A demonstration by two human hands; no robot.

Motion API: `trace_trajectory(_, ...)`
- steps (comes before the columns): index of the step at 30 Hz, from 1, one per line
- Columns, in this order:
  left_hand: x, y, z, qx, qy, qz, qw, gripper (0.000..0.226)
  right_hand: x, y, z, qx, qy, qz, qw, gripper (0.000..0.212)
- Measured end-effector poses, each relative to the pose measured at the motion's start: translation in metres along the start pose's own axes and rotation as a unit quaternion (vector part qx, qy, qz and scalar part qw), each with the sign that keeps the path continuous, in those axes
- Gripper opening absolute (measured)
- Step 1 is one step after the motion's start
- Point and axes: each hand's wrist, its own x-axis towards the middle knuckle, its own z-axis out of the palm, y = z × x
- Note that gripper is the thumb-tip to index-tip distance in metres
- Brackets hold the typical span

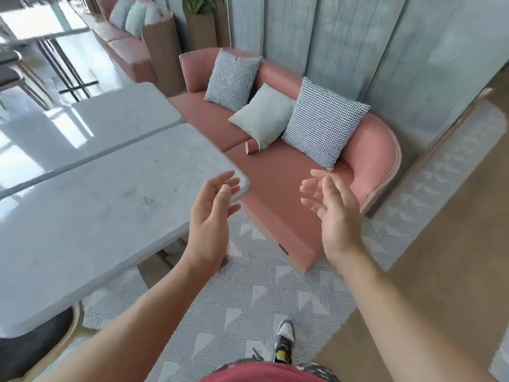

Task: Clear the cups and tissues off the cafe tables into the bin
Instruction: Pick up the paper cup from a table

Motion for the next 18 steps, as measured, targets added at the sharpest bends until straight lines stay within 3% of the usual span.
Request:
trace_trajectory(7, 0.095, -0.001, 0.04, 0.008, 0.053, 0.011, 0.999, 0.031, 0.137, -0.002, 0.007, 0.024, -0.052, -0.004, 0.998, 0.044)
trace_trajectory(18, 0.247, -0.024, 0.028, 0.01, 0.1, 0.022, 0.995, 0.03, 0.276, 0.037, 0.09, 0.027, -0.111, 0.007, 0.993, 0.029)
